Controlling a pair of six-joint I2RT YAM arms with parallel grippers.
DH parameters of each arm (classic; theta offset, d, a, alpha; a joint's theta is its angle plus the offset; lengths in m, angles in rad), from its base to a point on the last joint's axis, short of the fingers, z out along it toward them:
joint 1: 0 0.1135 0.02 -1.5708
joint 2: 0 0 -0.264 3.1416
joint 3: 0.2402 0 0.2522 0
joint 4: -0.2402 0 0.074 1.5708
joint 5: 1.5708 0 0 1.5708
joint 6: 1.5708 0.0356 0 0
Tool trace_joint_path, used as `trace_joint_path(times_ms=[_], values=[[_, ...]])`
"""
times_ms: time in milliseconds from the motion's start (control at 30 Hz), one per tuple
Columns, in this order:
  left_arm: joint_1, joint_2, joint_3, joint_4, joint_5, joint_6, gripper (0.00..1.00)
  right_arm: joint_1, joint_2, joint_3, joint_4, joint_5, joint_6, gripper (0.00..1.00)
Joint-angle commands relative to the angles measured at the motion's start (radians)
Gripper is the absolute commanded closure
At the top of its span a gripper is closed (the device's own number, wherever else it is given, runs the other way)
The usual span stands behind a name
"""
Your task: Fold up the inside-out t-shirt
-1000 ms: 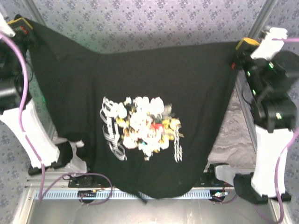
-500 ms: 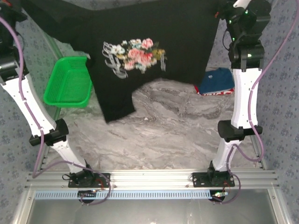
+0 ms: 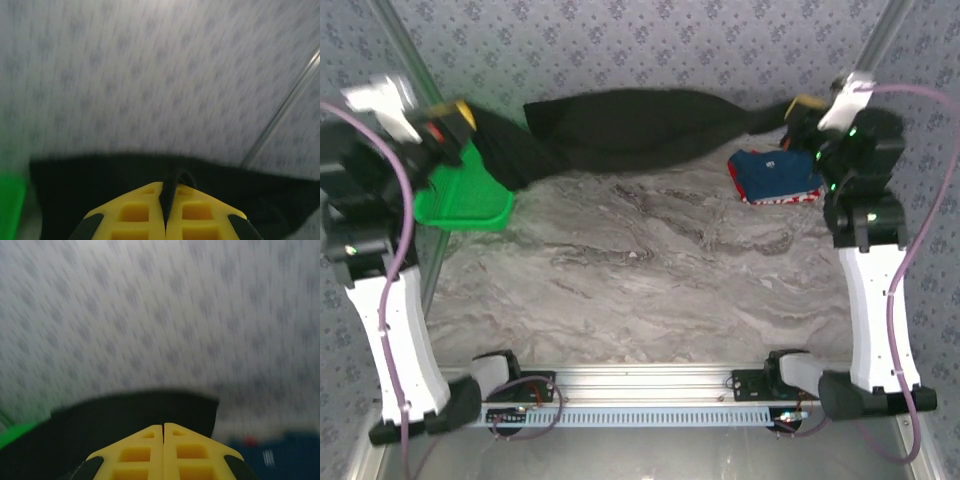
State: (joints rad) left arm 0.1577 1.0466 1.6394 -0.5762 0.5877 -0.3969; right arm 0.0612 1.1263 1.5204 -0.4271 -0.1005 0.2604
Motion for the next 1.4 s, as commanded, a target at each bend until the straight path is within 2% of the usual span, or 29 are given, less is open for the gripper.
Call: trace_joint_path(times_ms=[0, 100, 200, 300, 433, 567, 833, 1033, 1133, 1300, 1367], values=[[-0.016, -0.139, -0.337, -0.046, 0.076, 0.0, 1.0, -0.018, -0.098, -0.363, -0.134, -0.049, 0.121, 1.0], [-0.053, -0.225, -0.573, -0.178, 0.132, -0.008, 1.0, -0.053, -0.157, -0.639, -0.169, -0.073, 0.194, 1.0], [-0.093, -0.273, -0.771, -0.207, 0.133, -0.077, 1.0, -0.079, -0.139, -0.831, -0.149, -0.097, 0.252, 1.0], [-0.107, -0.294, -0.931, -0.197, 0.143, -0.17, 1.0, -0.093, -0.059, -0.935, -0.079, -0.127, 0.275, 1.0], [-0.15, -0.325, -1.043, -0.166, 0.121, -0.257, 1.0, -0.115, 0.059, -0.964, -0.05, -0.122, 0.257, 0.97], [-0.188, -0.365, -1.067, -0.178, 0.053, -0.305, 1.0, -0.121, 0.082, -0.968, -0.046, -0.099, 0.249, 0.95], [-0.187, -0.412, -1.047, -0.222, -0.076, -0.341, 1.0, -0.153, 0.087, -0.938, -0.063, -0.025, 0.252, 0.95], [-0.188, -0.399, -1.049, -0.207, -0.085, -0.36, 1.0, -0.222, 0.113, -0.908, -0.097, -0.019, 0.25, 0.96], [-0.187, -0.382, -1.064, -0.197, -0.072, -0.346, 1.0, -0.238, 0.131, -0.907, -0.093, -0.028, 0.249, 0.9], [-0.188, -0.371, -1.048, -0.232, -0.065, -0.326, 1.0, -0.238, 0.133, -0.896, -0.126, -0.014, 0.232, 0.69], [-0.189, -0.378, -1.044, -0.25, -0.064, -0.33, 1.0, -0.238, 0.103, -0.89, -0.128, 0.033, 0.222, 0.64]])
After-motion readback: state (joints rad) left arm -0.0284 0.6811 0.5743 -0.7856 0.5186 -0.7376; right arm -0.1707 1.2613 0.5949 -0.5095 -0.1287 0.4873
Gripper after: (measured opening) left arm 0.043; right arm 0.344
